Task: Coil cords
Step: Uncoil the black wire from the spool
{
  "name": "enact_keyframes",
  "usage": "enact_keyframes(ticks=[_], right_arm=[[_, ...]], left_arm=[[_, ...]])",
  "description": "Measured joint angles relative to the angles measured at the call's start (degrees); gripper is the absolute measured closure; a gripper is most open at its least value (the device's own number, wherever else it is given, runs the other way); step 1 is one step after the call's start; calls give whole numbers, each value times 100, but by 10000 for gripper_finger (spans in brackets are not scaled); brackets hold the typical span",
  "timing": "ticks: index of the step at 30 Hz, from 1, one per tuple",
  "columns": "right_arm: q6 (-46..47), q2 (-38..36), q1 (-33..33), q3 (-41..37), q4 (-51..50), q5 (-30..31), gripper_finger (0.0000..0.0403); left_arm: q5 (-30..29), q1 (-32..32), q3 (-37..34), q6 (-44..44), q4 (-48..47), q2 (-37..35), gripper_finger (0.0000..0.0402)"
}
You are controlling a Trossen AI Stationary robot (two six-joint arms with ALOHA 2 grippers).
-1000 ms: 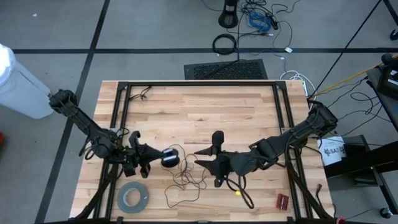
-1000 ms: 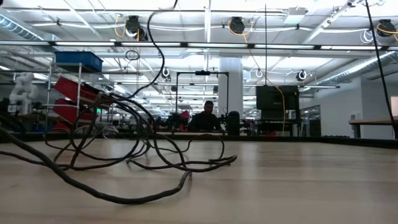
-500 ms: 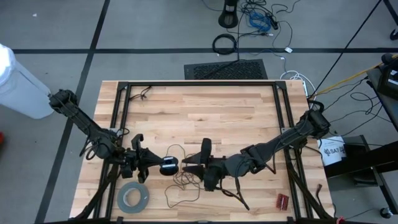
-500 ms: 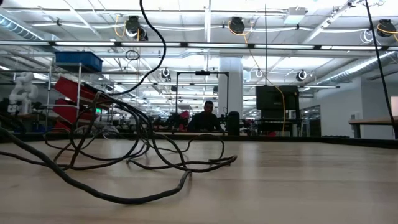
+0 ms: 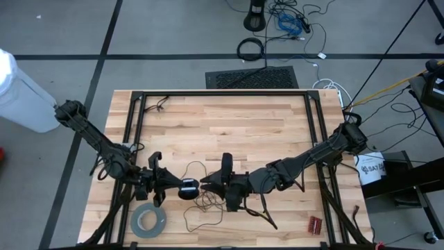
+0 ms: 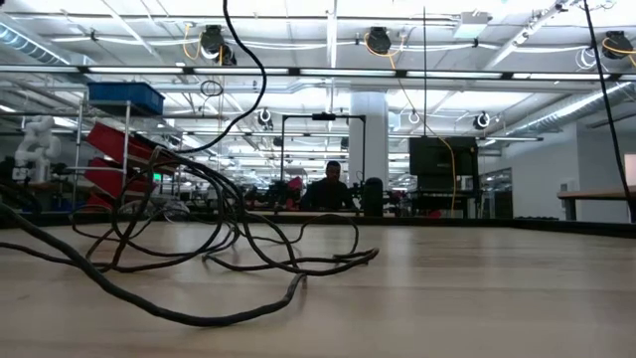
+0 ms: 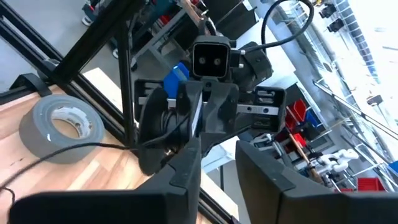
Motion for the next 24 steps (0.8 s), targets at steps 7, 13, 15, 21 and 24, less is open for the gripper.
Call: enact_keyframes(ticks=[7,13,15,21,24], right_arm=[[-66,2,-24,0,-142,-10,310],[-237,84,-31,0,-38,-16,308],[-331,185,-39,-2,92,-91,308],[-568,332,-94,-2,379,-128,308],[-570,337,-135,-2,376,-144,308]], left_arm=[[19,0,0,-27,9,25,401],[21,1,0,-69,31,25,401],[21,0,0,-67,44,25,401],[21,1,2,-69,40,25,401],[21,4,2,-69,8,25,401]])
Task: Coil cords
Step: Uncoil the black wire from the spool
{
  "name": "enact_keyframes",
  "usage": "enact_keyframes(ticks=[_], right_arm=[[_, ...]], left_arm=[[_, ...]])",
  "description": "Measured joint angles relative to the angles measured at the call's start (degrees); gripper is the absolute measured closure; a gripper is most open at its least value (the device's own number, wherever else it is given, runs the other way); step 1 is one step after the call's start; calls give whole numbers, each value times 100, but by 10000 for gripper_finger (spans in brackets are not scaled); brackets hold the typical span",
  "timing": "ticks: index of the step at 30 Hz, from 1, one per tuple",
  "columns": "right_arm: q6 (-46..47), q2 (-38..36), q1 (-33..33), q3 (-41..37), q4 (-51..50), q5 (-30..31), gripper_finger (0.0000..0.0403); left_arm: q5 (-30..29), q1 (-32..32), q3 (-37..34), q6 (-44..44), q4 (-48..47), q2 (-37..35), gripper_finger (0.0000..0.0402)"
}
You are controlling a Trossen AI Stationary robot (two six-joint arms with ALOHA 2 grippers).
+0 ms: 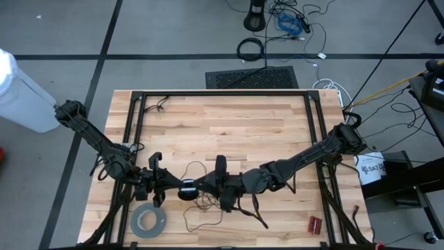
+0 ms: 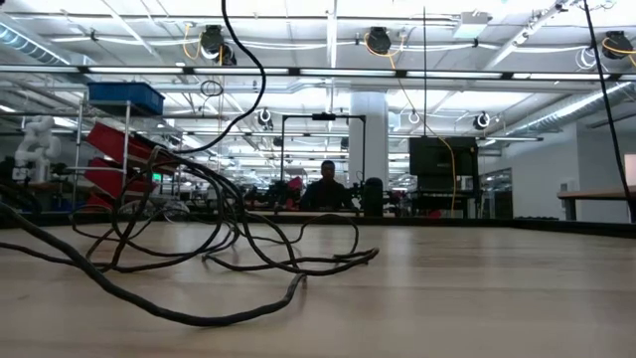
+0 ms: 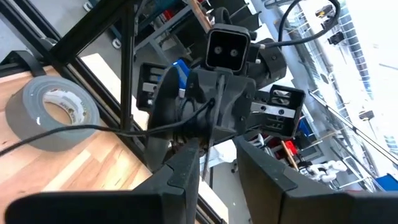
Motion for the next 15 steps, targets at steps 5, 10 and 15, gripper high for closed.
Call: enact_keyframes(ticks=[5,10,15], right_arm=[[130,0,-85,0,-56,-337,316],[508,0,-194,0,-62,-478,354],[618,0,-196,0,-165,-494,396]], left_arm=[[0,-4,0,0,-3,2,401],[22,-2,0,0,2,10,401],[26,0,0,0,-5,15,401]])
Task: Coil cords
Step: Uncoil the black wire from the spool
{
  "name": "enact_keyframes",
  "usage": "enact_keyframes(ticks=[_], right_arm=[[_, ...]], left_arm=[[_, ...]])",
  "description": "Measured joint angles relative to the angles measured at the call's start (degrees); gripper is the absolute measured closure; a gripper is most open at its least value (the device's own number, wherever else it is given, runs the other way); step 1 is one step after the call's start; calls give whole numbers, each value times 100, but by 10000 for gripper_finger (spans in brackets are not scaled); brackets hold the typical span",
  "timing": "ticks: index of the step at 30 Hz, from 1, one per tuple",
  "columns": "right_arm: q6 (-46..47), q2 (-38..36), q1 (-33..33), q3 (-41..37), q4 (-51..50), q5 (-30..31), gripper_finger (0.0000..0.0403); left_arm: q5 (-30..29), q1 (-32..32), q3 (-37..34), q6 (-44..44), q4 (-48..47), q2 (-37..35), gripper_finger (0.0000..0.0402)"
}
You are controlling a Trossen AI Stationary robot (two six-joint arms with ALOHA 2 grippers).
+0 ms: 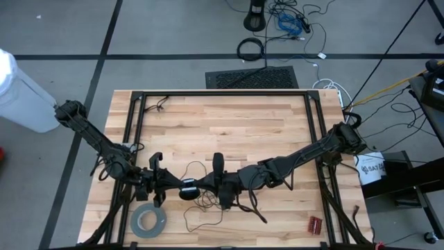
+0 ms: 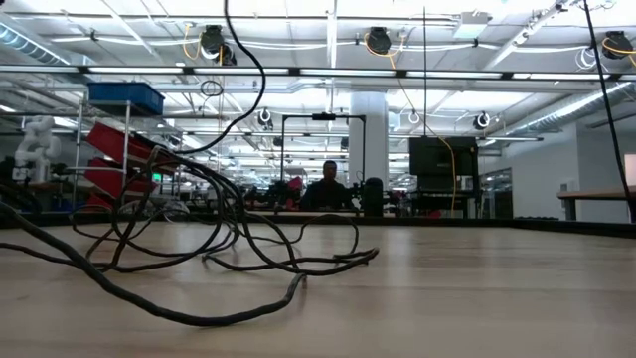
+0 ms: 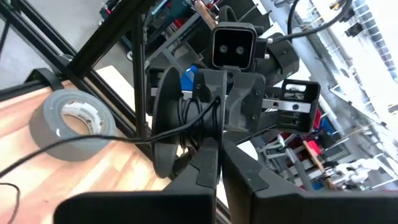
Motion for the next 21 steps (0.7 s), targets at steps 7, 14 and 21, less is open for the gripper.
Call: enact_keyframes(ticks=[7,14,21], right_arm=[[327,-6,-73,0,-12,-240,401],[456,-7,-80,0,-18,-220,403],[456,-7,-54,0,-60,110,403]], left_arm=[[13,-4,0,-14,24,0,390],[32,-4,0,-289,64,2,350],[-372,-9,0,-293,174,2,320]])
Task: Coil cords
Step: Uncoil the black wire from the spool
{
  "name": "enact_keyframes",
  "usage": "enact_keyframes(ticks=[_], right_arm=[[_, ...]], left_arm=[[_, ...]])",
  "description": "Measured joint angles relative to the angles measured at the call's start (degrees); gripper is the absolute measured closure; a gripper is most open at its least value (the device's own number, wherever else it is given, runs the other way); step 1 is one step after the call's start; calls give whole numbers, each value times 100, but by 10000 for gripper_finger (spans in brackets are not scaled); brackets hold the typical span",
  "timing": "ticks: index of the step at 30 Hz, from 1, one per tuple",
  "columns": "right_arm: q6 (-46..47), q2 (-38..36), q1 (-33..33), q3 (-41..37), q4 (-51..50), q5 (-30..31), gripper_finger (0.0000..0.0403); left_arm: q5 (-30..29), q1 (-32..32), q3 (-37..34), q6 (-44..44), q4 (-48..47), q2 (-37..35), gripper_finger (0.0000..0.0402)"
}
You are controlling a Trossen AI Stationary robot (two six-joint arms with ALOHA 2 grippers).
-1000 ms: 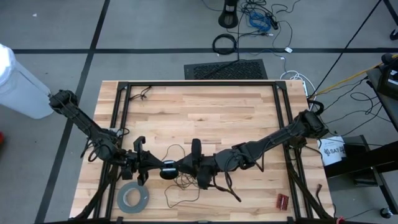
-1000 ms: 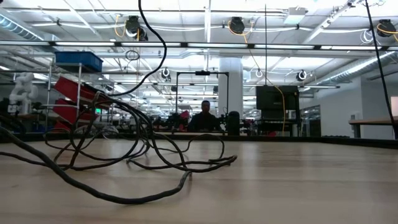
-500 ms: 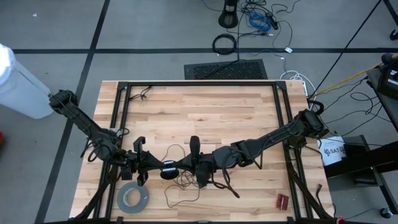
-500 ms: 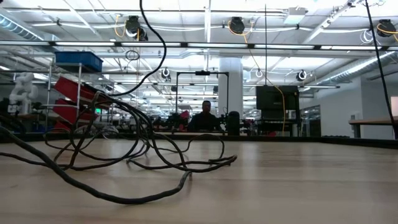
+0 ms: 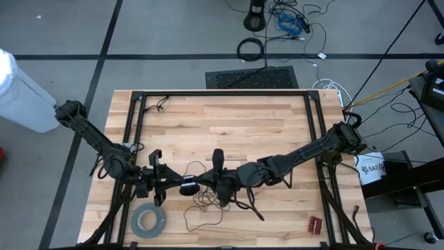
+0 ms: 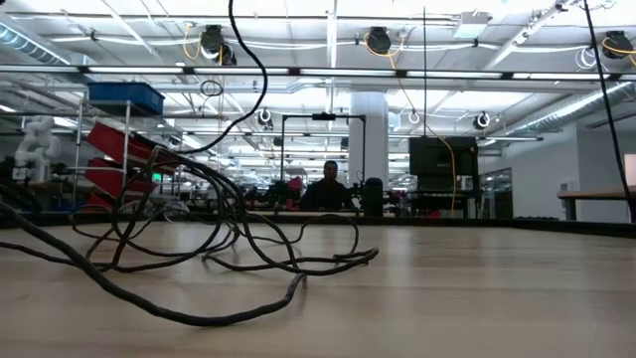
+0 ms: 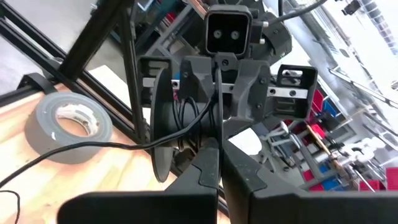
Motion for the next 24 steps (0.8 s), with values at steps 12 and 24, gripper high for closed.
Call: enact_keyframes(ticks=[12,24], right_arm=[[153,-26,24,2,-267,444,403],[170,-35,29,2,-338,563,403]], left_arm=[[-426,-17,0,208,172,-2,305],[-499,-48,0,148,172,-4,298]])
